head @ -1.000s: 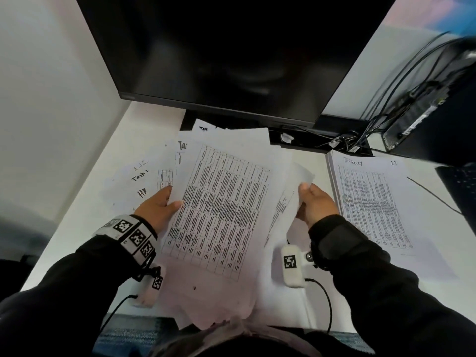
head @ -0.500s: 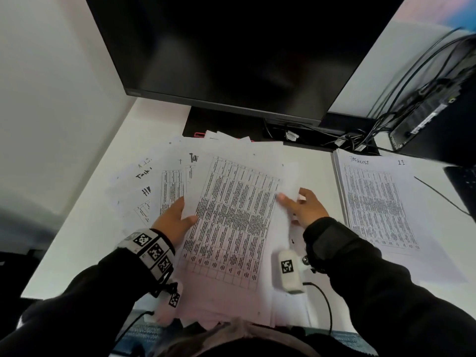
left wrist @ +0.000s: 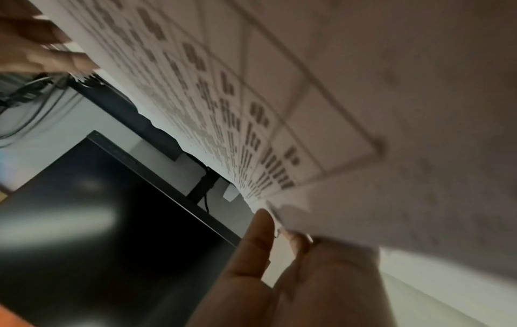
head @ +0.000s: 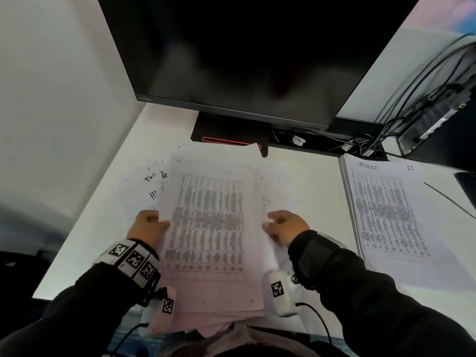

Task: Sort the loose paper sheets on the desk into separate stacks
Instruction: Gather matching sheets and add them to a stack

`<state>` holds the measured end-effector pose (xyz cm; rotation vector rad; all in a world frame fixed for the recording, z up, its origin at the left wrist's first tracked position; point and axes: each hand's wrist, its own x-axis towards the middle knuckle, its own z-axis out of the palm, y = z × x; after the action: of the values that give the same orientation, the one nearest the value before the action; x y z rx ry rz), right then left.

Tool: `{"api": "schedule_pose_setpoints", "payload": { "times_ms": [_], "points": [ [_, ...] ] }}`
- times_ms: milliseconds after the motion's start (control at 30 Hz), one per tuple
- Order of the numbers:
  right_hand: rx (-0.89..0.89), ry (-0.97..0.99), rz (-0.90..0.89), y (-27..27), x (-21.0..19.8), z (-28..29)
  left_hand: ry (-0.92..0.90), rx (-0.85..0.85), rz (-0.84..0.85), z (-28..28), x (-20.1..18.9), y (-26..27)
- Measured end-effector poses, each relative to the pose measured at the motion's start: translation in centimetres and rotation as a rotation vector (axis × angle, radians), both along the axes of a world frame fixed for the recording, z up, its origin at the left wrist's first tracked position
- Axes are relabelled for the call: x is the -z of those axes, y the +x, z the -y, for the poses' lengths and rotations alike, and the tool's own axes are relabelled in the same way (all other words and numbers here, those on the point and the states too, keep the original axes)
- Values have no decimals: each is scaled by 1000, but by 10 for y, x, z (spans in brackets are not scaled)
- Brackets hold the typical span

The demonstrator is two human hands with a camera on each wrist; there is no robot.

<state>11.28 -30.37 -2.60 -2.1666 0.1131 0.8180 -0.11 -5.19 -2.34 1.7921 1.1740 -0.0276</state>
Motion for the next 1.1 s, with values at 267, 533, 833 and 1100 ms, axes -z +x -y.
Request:
{"api": "schedule_pose_setpoints", "payload": {
  "times_ms": [267,533,833,1100],
  "points": [
    [-73,-161,47,-2,1,2,-33,269,-85,31,12,2],
    [48,-92,65,5,-3,12,8,542,40,50,-9,3],
    [123,-124,109,16,-13,22,129,-32,-69,-7,2,-8],
    [-99,-147,84,20,-12,-9,-178,-145,56,-27,22,-14]
  ]
}}
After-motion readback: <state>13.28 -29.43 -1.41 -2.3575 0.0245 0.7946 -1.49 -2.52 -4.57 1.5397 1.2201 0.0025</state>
